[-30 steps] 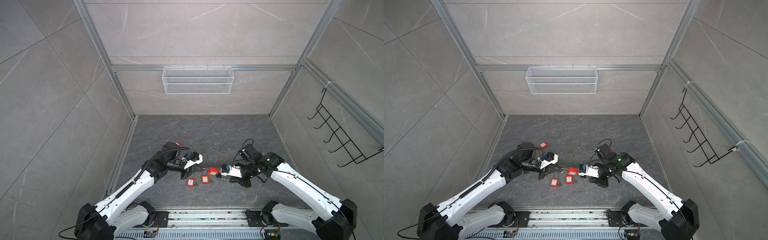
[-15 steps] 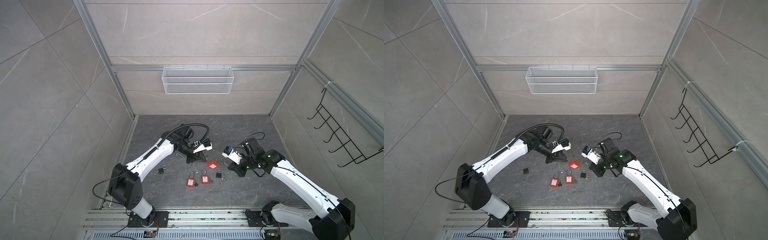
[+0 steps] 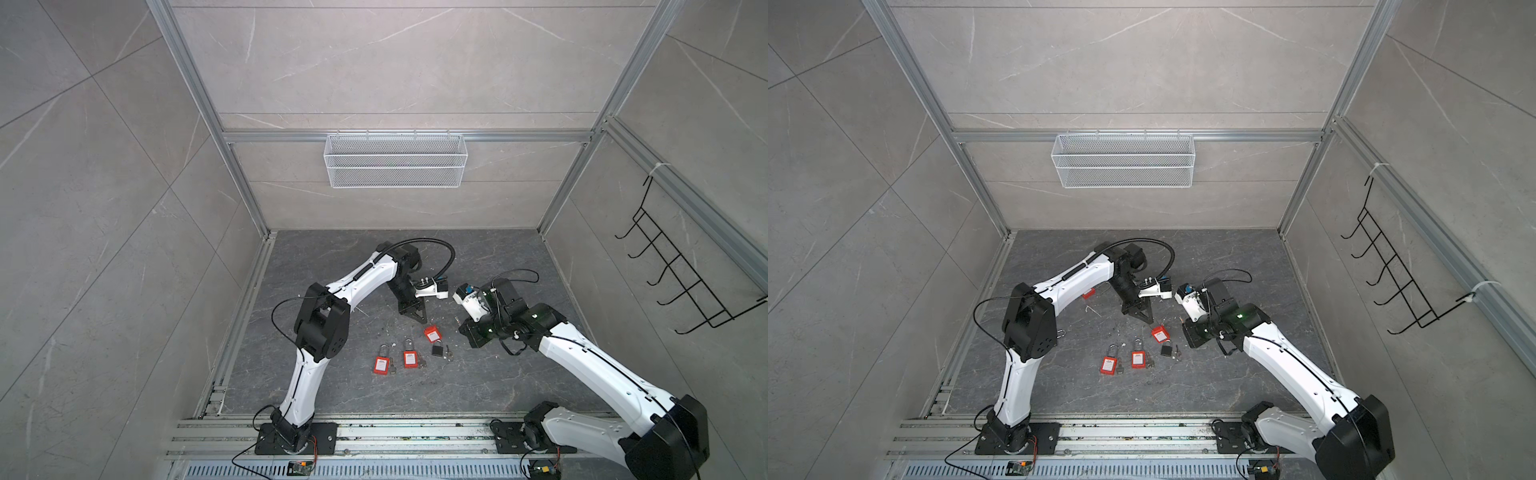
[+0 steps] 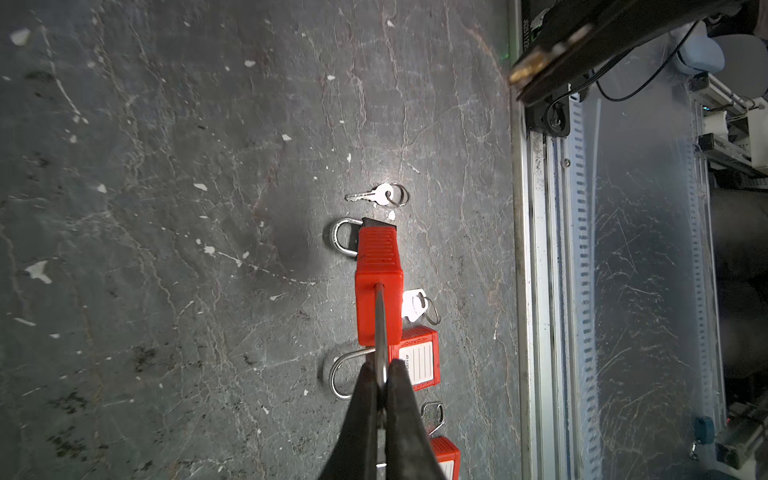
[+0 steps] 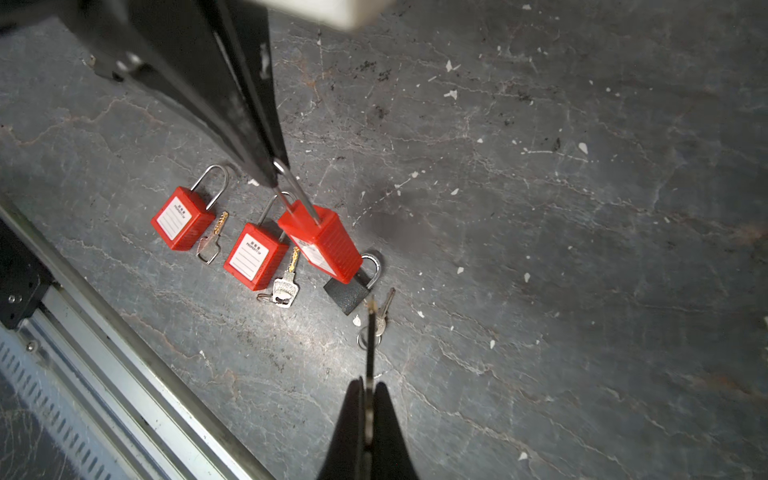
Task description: Lock with the key
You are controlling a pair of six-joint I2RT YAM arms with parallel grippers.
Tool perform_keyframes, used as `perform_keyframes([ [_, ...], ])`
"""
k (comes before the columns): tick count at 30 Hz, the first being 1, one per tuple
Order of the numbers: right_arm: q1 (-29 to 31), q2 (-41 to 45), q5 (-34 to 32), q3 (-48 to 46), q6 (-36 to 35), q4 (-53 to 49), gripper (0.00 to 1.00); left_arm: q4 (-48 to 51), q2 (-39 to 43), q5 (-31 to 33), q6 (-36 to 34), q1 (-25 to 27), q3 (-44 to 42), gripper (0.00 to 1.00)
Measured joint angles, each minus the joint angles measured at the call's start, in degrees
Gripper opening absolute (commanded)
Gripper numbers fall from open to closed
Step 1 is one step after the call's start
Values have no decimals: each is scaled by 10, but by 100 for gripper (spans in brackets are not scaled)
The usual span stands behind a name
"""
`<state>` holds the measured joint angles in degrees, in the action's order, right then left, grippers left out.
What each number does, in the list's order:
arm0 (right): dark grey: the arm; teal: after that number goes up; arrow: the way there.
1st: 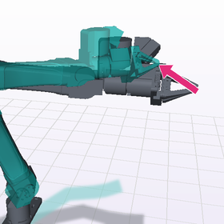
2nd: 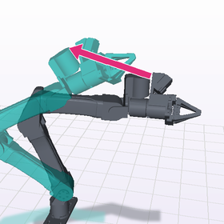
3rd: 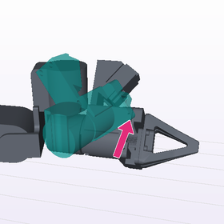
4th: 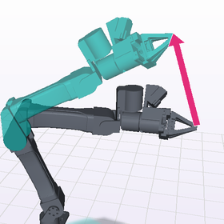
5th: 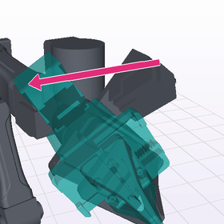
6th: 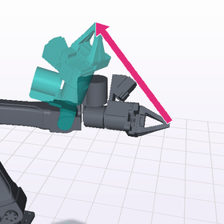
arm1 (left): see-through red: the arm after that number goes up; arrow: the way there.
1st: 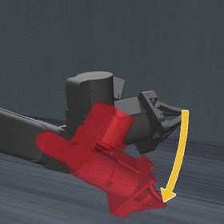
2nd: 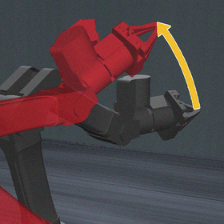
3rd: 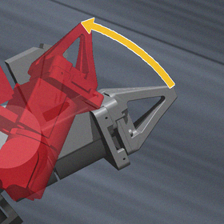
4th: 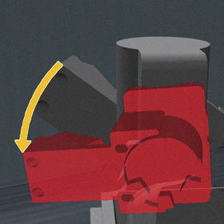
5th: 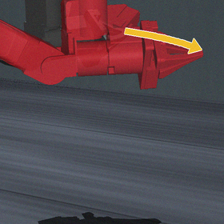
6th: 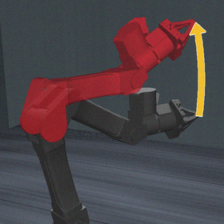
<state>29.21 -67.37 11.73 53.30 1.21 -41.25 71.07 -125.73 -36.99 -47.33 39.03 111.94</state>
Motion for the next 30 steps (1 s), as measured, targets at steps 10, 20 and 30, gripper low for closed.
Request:
perform_keyframes([
  [10, 0, -30, -13, -31, 73, 38, 0, 24, -71, 43, 20, 6, 75, 0],
  [20, 0, -32, -8, -73, 118, 82, 0, 22, -97, 75, 45, 19, 98, 0],
  [30, 0, -66, 10, -96, 150, 124, 0, -13, -99, 130, 61, 28, 113, 11],
])
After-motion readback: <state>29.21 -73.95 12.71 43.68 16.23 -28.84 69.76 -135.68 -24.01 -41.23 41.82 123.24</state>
